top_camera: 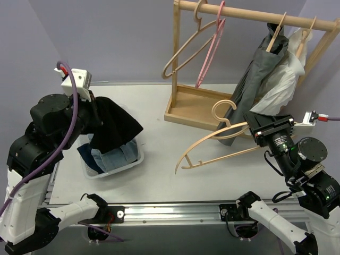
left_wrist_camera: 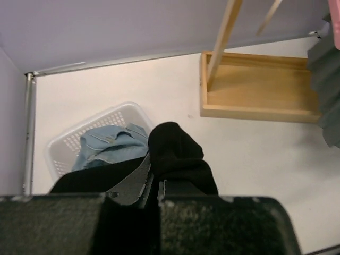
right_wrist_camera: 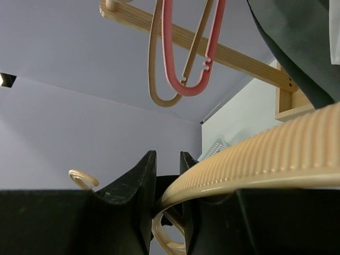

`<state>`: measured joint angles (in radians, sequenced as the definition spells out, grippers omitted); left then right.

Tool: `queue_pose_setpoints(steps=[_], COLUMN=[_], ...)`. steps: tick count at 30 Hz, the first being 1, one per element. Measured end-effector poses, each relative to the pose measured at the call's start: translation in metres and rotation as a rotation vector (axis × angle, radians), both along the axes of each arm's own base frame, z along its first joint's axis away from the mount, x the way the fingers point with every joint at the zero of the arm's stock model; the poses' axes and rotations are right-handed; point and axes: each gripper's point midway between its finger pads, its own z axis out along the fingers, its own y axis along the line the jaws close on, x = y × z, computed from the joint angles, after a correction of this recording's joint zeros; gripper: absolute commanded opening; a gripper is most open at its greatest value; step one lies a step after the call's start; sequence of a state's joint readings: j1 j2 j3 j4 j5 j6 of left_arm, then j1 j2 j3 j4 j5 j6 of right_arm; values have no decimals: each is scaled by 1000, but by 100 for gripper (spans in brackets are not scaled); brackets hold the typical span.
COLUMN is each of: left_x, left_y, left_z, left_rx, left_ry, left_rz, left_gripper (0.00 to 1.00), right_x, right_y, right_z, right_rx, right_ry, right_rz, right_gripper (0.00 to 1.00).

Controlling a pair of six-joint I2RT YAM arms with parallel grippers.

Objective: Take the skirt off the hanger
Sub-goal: Remove the skirt from the hanger, then place the skirt in the bin.

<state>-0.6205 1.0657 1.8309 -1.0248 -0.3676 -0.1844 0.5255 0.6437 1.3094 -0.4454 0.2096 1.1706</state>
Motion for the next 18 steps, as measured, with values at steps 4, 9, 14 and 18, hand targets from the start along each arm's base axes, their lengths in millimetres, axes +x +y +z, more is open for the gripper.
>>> queue_pose_setpoints(steps=[4,9,14,18], left_x=[8,38,82,97], left_y=[11,27,78,108], left_z=[7,-3,-41,-81], left_rx=[60,132,150,155], left_ry=[-23,17,129,240], left_rz=[38,108,280,370], left_gripper=[2,2,2,2], right_x=[-2,-2,-2,-1], right_y=[-6,-10,-10,-11], right_z=[5,2,-3,-2], right_rx=[-28,-56,-77,-96], right_ry=[-8,-2,10,13], right_rz=[-22,-36,-38,-41], right_gripper=[0,0,0,0])
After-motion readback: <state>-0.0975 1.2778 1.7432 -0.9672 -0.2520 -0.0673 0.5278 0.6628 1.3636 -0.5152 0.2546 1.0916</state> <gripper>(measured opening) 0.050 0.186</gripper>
